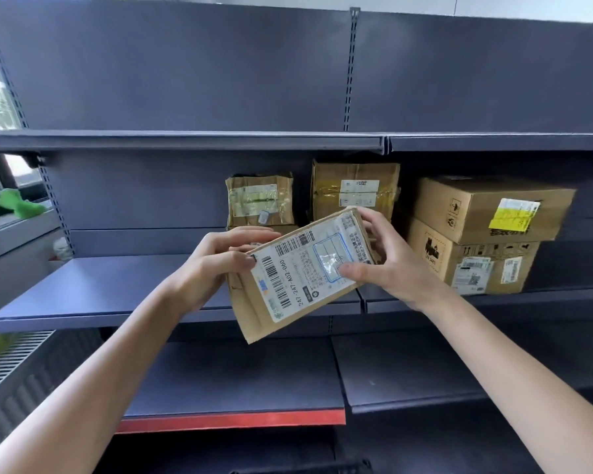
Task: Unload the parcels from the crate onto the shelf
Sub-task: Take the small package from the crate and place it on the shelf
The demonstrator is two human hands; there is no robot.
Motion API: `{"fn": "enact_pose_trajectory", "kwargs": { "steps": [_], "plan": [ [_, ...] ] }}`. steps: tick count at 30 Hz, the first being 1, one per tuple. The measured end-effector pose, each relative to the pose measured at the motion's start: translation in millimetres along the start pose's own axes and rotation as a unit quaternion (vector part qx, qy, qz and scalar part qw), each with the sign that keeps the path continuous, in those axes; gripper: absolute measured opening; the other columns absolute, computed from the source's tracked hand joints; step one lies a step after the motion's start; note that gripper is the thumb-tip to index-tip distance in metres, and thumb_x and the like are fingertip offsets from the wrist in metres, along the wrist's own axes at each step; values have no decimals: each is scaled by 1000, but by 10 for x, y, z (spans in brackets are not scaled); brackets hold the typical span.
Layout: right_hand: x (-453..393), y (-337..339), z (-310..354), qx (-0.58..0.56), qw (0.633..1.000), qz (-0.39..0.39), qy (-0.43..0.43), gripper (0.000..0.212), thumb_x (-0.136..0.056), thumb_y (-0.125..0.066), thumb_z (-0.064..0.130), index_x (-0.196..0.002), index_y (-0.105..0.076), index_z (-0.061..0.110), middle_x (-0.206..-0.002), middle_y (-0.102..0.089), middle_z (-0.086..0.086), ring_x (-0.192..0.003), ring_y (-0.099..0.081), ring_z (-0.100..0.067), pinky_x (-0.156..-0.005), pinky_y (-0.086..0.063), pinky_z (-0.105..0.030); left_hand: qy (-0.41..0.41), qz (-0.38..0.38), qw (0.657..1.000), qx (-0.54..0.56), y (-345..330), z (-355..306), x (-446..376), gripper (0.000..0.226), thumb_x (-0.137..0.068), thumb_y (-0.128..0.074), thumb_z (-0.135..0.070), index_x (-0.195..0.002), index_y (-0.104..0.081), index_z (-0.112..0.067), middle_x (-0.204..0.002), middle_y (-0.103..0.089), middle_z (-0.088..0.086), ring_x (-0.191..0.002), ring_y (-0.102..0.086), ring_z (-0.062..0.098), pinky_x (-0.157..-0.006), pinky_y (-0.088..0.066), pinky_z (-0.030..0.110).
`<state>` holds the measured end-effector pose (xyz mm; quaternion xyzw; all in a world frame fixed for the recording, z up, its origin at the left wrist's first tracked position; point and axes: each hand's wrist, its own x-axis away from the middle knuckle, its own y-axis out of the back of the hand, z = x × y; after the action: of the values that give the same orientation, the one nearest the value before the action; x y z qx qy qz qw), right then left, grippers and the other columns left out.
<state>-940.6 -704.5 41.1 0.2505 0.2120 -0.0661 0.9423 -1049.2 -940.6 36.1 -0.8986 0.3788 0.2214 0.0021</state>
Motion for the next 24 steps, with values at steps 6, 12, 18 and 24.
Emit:
{"fn": "enact_pose_trajectory", "kwargs": {
  "steps": [6,12,18,24],
  "plan": [
    [-38,-27,-111,-23,999,26,-5,81,-54,-74,48,-121,-30,59,-131,-46,3,-126,-44,-17,-104,-41,-47,15,6,1000,-8,8,30,-42,50,-55,-62,-31,-102,-71,-19,-98,-73,8,-88,-69,23,-67,-55,28],
    [-50,-95,-304,-49,997,-59,-25,77,-49,-75,52,-117,-39,52,-125,-49,4,-125,-44,-21,-97,-46,-48,14,-84,996,19,31,188,-30,52,-60,-62,-41,-112,-62,-32,-115,-66,4,-102,-63,17,-82,-50,34],
    [21,-315,-532,-122,975,-178,-57,76,-49,-84,40,-109,-38,42,-121,-49,2,-114,-48,-12,-91,-51,-40,64,-181,981,39,-174,580,78,87,-54,-63,-51,-135,-37,-34,-130,-54,-3,-110,-57,10,-84,-46,37],
    [58,-541,-651,-131,964,-221,-65,64,-64,-82,20,-103,-36,42,-127,-44,-8,-118,-46,-20,-91,-51,-48,85,-256,956,118,-486,829,40,96,-67,-65,-40,-144,-8,-40,-130,-51,-8,-108,-54,2,-82,-46,38]
  ]
}}
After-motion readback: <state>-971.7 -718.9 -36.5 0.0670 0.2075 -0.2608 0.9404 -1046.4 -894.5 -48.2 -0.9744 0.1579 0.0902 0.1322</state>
